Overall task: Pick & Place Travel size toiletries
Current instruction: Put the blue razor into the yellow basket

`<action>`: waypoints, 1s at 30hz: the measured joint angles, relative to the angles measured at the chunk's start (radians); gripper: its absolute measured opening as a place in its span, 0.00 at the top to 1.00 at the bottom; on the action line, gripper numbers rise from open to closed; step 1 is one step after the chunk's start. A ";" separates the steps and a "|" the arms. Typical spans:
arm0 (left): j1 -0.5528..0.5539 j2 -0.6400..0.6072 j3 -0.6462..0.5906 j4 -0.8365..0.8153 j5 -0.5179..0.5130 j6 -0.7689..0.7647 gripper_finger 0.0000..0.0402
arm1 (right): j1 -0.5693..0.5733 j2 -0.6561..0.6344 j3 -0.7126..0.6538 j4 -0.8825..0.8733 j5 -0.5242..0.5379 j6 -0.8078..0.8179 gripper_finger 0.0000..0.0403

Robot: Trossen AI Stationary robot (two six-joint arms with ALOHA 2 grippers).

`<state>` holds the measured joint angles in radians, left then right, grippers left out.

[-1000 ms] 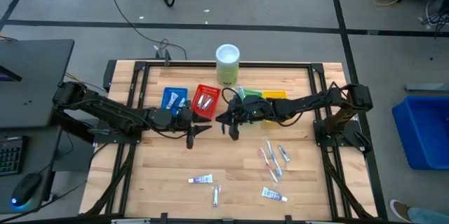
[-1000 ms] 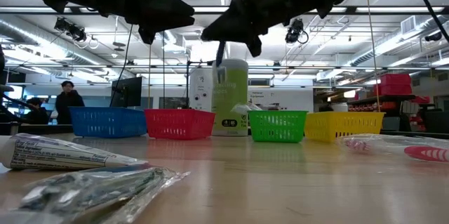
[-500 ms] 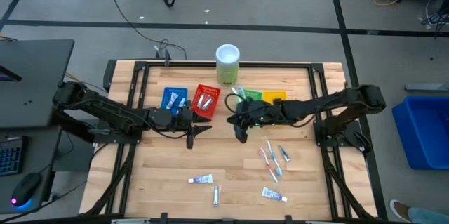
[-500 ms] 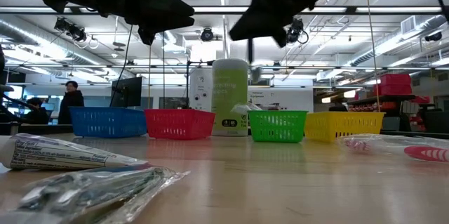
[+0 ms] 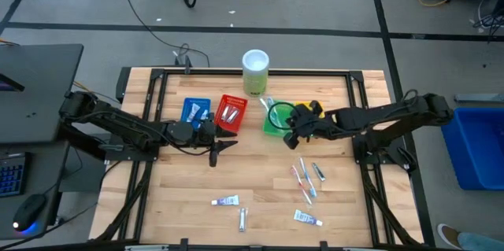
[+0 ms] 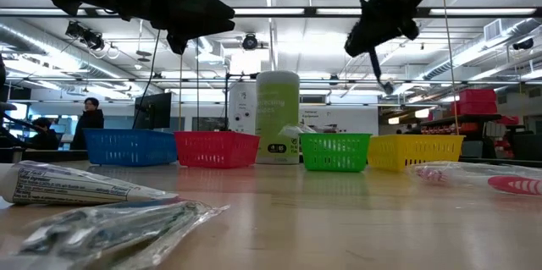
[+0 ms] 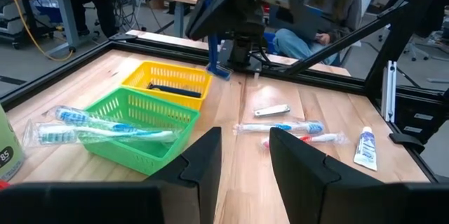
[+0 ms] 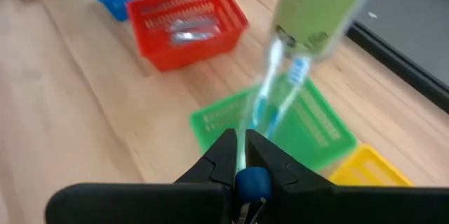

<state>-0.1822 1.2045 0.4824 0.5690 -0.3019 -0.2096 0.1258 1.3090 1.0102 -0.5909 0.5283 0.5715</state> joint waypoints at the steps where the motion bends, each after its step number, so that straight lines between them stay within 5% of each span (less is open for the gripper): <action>1: 0.000 0.000 0.000 0.000 0.000 0.000 0.68 | 0.000 0.000 0.000 -0.014 0.003 0.009 0.94; 30: 0.000 0.000 0.000 0.005 0.000 0.000 0.68 | -0.009 0.000 -0.028 -0.069 0.074 0.027 0.92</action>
<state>-0.1818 1.2045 0.4824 0.5743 -0.3019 -0.2100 0.1173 1.3094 0.9821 -0.6596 0.6020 0.5987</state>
